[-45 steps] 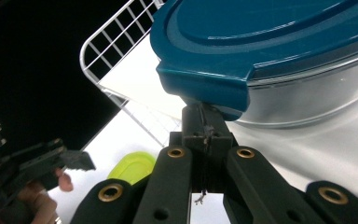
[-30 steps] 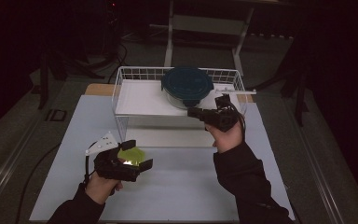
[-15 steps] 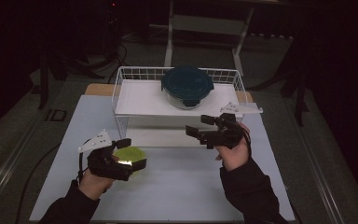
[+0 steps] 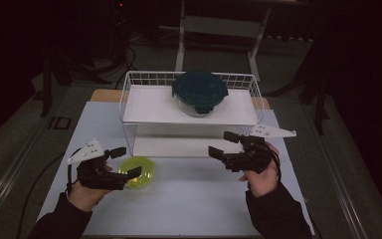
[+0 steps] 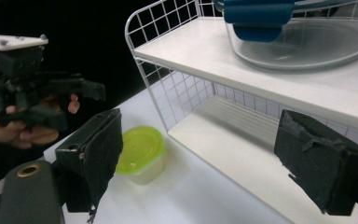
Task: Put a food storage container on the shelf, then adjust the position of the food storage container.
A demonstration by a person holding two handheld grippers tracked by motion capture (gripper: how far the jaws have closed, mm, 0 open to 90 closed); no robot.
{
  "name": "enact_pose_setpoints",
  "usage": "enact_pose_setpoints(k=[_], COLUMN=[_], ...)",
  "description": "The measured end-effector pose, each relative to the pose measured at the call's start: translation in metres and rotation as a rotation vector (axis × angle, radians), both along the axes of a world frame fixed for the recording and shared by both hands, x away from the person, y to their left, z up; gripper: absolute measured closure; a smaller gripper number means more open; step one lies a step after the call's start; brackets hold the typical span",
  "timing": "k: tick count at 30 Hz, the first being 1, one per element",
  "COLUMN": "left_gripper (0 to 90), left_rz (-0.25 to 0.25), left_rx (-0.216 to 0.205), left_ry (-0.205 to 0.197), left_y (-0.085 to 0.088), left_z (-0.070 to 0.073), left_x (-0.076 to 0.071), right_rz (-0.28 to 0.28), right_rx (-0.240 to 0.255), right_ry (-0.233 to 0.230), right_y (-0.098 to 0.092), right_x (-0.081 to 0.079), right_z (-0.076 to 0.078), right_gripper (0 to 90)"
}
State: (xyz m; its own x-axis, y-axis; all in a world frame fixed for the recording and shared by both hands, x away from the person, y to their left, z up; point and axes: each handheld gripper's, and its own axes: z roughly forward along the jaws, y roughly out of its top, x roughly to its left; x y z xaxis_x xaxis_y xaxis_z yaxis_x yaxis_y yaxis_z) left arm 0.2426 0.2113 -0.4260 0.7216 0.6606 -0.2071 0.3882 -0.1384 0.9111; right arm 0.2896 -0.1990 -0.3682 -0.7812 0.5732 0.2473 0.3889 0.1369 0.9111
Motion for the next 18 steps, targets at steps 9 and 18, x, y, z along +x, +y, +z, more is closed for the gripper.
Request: enact_pose_setpoints(k=[9, 18], left_gripper=[22.6, 54.3], left_rz=[0.053, 0.071], left_rx=[0.058, 0.117], left_ry=[-0.006, 0.010], left_y=[0.029, 0.050], left_z=[-0.008, -0.022], left_x=[-0.004, -0.004], right_rz=[-0.031, -0.064], right_rx=[-0.023, -0.007], right_ry=[-0.033, -0.049], right_y=[-0.024, -0.043], right_x=[-0.030, -0.054], right_z=[-0.019, -0.032], right_gripper=[14.8, 14.9])
